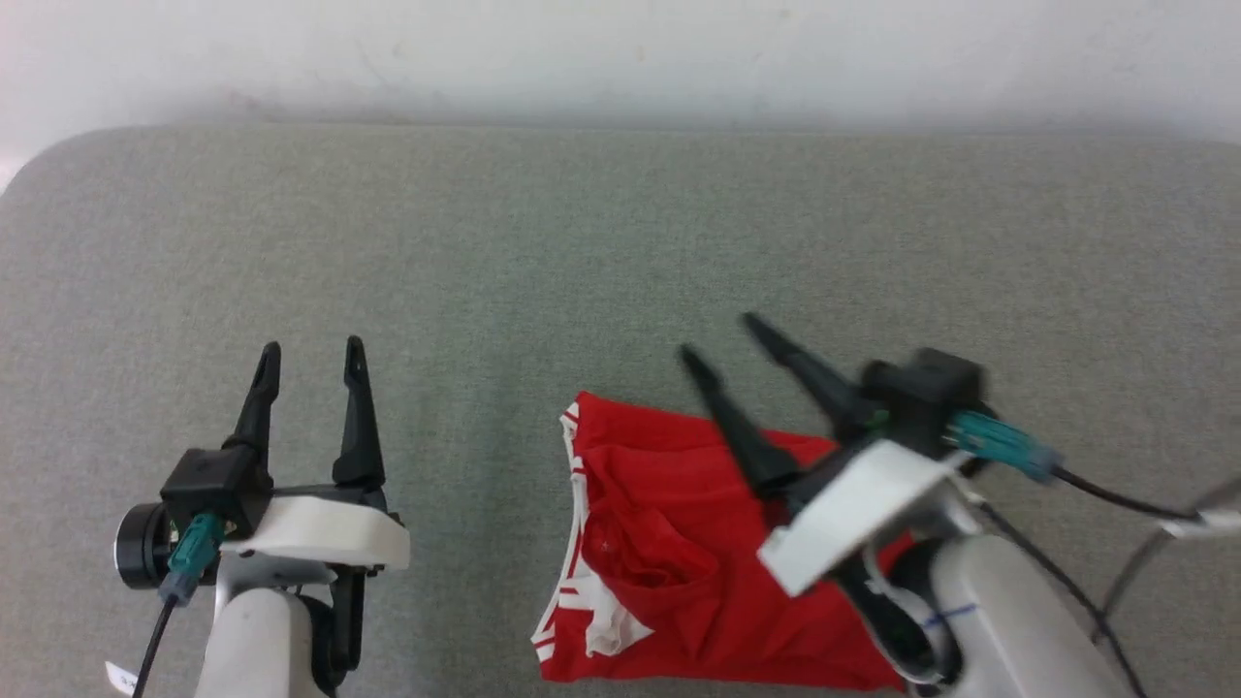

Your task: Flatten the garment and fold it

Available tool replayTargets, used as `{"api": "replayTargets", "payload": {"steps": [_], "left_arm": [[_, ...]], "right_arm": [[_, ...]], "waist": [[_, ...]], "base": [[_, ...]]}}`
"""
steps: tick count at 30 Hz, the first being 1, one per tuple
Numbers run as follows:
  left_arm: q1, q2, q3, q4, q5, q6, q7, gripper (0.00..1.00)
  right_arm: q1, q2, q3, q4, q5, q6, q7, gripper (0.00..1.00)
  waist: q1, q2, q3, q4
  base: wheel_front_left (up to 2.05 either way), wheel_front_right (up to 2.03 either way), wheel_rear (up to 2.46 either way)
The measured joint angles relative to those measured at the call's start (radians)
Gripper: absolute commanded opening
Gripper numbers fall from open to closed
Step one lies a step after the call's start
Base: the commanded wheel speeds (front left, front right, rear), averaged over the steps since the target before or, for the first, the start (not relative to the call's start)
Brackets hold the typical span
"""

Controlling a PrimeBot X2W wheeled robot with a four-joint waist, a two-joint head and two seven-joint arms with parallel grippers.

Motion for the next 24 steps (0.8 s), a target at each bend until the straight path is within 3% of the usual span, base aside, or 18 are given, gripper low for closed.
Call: {"api": "replayTargets", "payload": {"steps": [5, 10, 24], "left_arm": [[0.017, 0.0, 0.013, -0.006, 0.005, 0.0, 0.0, 1.0], [0.022, 0.0, 0.021, -0.019, 0.007, 0.0, 0.0, 1.0], [0.023, 0.0, 0.025, -0.022, 0.008, -0.003, 0.0, 1.0]], "right_arm": [[0.153, -0.002, -0.2, -0.087, -0.099, 0.0, -0.125, 1.0], [0.279, -0.004, -0.305, -0.082, -0.117, 0.0, -0.122, 1.0], [0.331, -0.004, -0.269, 0.118, 0.016, 0.0, 0.133, 1.0]], "waist": [[0.0, -0.0001, -0.024, -0.037], [0.0, 0.0, -0.037, -0.071], [0.0001, 0.0, -0.013, -0.079]], "base": [[0.0, 0.0, 0.0], [0.0, 0.0, 0.0], [0.0, 0.0, 0.0]]}}
